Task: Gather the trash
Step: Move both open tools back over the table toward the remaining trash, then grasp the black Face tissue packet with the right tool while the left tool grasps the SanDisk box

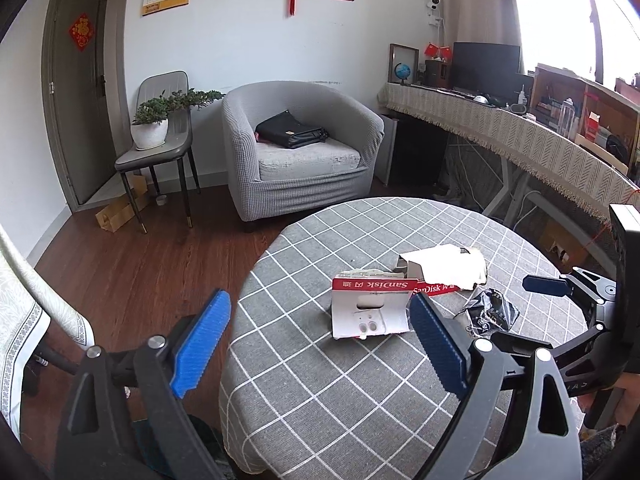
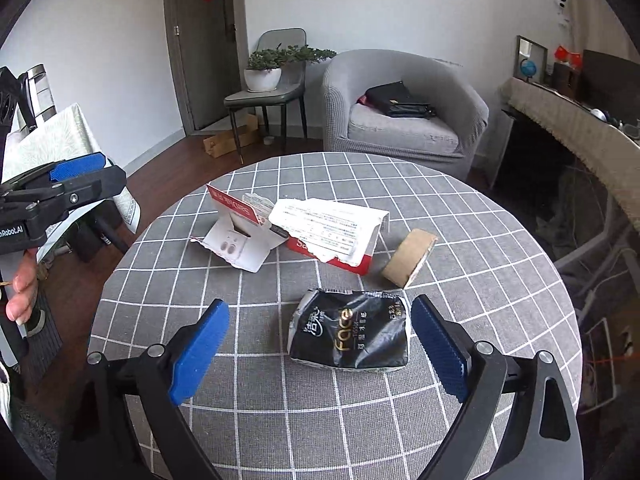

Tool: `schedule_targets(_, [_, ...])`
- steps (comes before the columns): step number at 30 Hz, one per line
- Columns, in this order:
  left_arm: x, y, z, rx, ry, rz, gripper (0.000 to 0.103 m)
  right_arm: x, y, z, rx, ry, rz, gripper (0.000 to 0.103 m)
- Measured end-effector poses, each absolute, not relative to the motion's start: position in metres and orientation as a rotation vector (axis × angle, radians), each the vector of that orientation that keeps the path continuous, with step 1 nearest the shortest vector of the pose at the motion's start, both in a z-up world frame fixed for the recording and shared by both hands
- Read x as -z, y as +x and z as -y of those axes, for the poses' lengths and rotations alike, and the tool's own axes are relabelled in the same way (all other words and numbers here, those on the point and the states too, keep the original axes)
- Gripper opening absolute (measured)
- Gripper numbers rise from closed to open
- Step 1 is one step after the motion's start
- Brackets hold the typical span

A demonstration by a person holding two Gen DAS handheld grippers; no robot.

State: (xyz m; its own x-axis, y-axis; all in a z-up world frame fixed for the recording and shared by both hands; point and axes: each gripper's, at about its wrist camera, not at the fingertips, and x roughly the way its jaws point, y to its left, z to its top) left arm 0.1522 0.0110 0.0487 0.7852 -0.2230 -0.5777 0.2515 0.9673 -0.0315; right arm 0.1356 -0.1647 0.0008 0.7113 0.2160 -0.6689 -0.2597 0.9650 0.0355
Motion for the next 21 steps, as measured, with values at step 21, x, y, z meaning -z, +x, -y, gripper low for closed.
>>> schedule_targets(21, [0.014,0.214,0.027,0.37,0.092,-0.798,0.095,0.036,0.163,0.168,-0.166,0.009,-0.874,0.095])
